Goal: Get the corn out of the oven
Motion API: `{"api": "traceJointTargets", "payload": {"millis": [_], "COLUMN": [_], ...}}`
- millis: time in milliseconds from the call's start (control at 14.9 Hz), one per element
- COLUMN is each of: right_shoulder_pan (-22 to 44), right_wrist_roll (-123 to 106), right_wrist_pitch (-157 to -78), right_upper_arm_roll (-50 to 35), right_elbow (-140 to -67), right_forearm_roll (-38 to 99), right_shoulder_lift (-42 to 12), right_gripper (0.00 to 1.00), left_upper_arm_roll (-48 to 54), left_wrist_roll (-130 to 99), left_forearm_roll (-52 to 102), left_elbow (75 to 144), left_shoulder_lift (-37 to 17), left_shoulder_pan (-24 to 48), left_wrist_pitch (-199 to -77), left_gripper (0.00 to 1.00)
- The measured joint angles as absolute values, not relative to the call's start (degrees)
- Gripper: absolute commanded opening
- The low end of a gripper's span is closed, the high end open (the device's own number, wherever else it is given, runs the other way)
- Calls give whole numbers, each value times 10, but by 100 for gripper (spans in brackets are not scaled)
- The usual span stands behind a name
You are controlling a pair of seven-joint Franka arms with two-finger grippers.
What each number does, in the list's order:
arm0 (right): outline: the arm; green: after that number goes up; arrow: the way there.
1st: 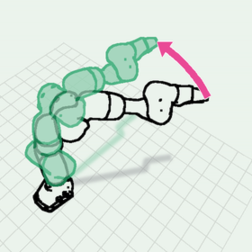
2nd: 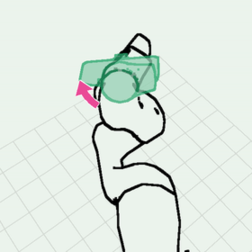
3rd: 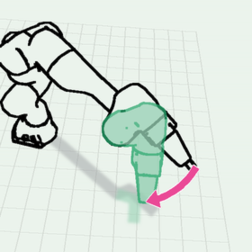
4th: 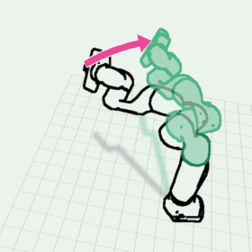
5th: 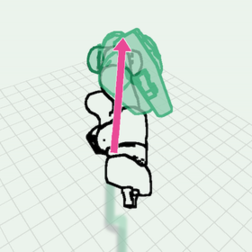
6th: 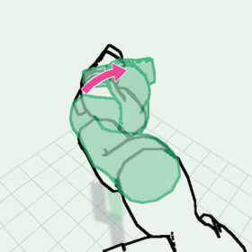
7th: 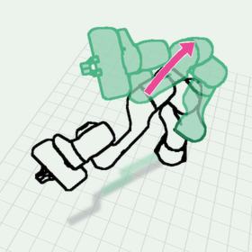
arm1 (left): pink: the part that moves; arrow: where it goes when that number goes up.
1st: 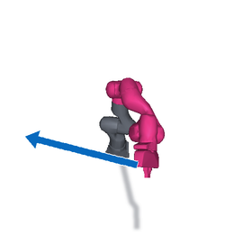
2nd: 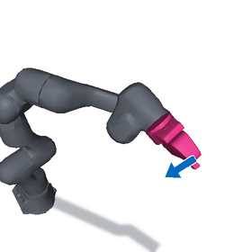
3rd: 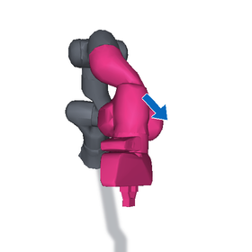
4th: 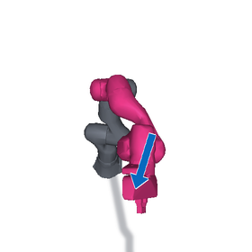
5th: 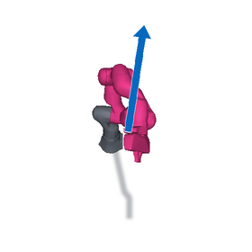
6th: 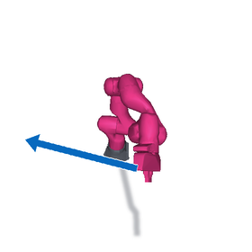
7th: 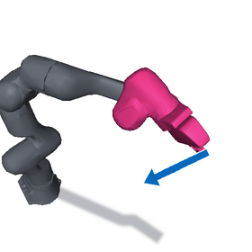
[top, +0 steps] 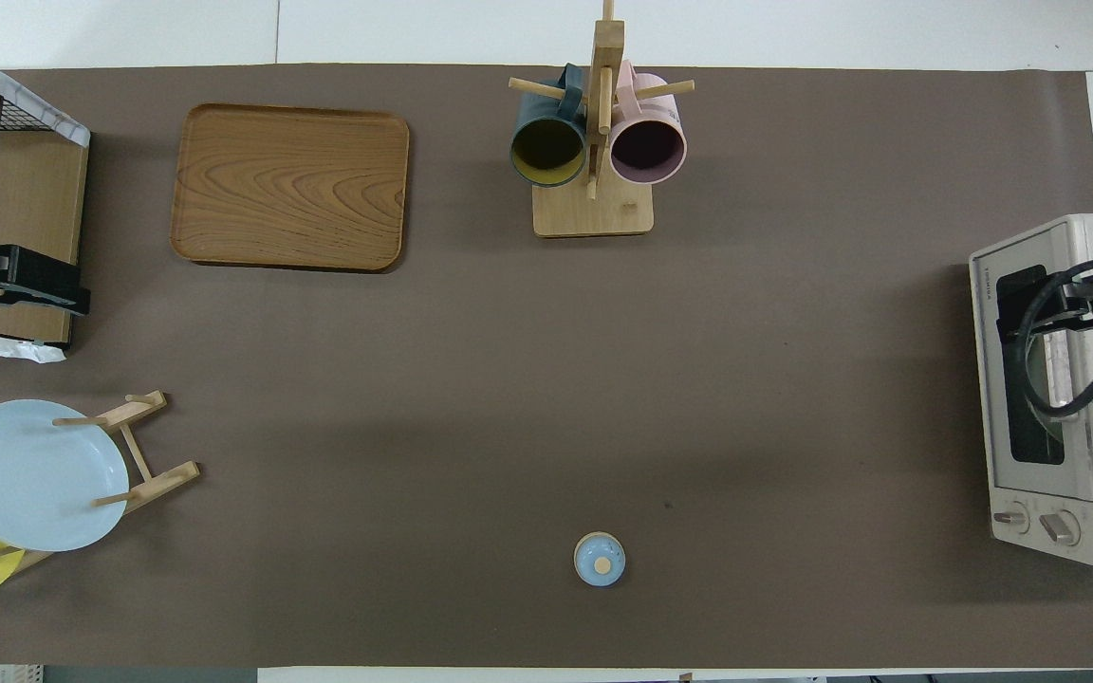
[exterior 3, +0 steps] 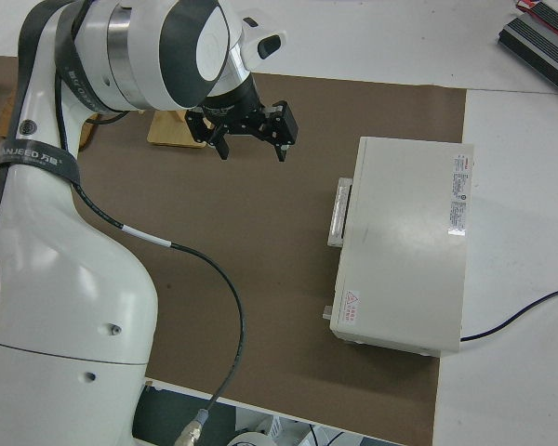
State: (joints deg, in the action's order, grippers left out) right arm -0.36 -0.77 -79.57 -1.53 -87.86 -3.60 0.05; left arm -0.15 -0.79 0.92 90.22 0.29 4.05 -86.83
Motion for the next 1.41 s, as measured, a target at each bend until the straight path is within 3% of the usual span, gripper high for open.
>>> {"api": "traceJointTargets", "payload": {"millis": [538, 605, 672, 739, 874, 1143, 1412], "right_shoulder_pan": [-6, -10, -14, -19, -29, -69, -97], "right_wrist_roll": [-8, -8, -8, -8, -8, -69, -81], "right_wrist_pitch": [-810, -812, -820, -839, -883, -1021, -1059], "right_upper_arm_roll": [-14, -13, -13, -13, -12, -10, -8], "right_elbow": [-879, -879, -882, -889, -925, -1072, -1139], "right_forearm_roll": [-36, -36, -36, -36, -36, -36, -36], "right_shoulder_lift": [1, 1, 1, 1, 8, 52, 75], "right_gripper": [100, 67, 28, 3, 0, 0, 0], "left_upper_arm_roll": [-2, -2, -2, -2, -2, -2, -2], "left_wrist_roll": [-8, -8, -8, -8, -8, -8, -8], "left_forearm_roll": [9, 9, 9, 9, 9, 9, 9], "left_elbow": [902, 902, 902, 902, 902, 902, 902], "left_shoulder_lift": [3, 3, 3, 3, 3, 3, 3], "left_shoulder_pan": [41, 40, 41, 41, 41, 41, 41], "left_wrist_pitch": [-868, -868, -868, -868, -868, -868, -868], "left_gripper": [100, 100, 100, 100, 100, 100, 100]}}
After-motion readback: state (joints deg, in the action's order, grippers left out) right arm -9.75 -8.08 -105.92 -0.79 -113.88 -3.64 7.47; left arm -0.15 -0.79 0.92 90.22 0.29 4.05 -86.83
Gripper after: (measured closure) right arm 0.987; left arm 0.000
